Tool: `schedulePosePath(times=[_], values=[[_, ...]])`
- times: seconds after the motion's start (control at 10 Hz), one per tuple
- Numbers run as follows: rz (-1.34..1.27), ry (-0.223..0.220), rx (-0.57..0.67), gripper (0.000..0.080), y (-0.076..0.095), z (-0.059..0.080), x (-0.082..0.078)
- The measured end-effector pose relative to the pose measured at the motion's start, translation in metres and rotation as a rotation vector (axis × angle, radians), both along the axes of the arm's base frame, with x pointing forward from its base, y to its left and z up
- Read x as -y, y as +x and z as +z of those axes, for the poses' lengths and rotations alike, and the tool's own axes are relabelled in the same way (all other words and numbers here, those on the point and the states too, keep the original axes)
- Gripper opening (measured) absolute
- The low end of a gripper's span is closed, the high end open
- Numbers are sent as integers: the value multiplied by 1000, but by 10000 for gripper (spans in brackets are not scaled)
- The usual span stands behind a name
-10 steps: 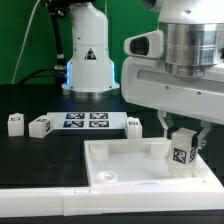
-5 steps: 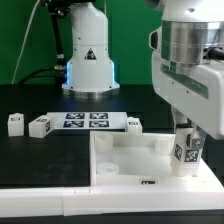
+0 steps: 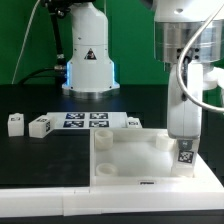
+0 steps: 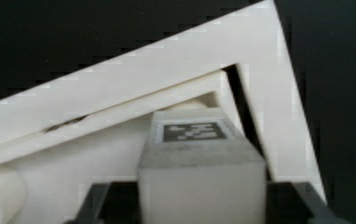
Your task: Assemble one leg
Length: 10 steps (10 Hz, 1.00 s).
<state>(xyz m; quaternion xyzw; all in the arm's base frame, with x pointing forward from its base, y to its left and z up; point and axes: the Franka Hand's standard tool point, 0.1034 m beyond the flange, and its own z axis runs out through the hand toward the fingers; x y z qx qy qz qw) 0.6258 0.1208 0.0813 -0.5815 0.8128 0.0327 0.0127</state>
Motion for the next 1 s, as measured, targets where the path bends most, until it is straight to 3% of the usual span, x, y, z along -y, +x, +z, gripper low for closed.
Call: schedulePosePath(times=[0.6,0.7,0.8,0.9,1.0], values=[[13,3,6,315,1,0,3],[14,4,6,496,1,0,3],[16,4,6,496,1,0,3],[16,4,6,619,1,0,3],[16,4,6,641,1,0,3]])
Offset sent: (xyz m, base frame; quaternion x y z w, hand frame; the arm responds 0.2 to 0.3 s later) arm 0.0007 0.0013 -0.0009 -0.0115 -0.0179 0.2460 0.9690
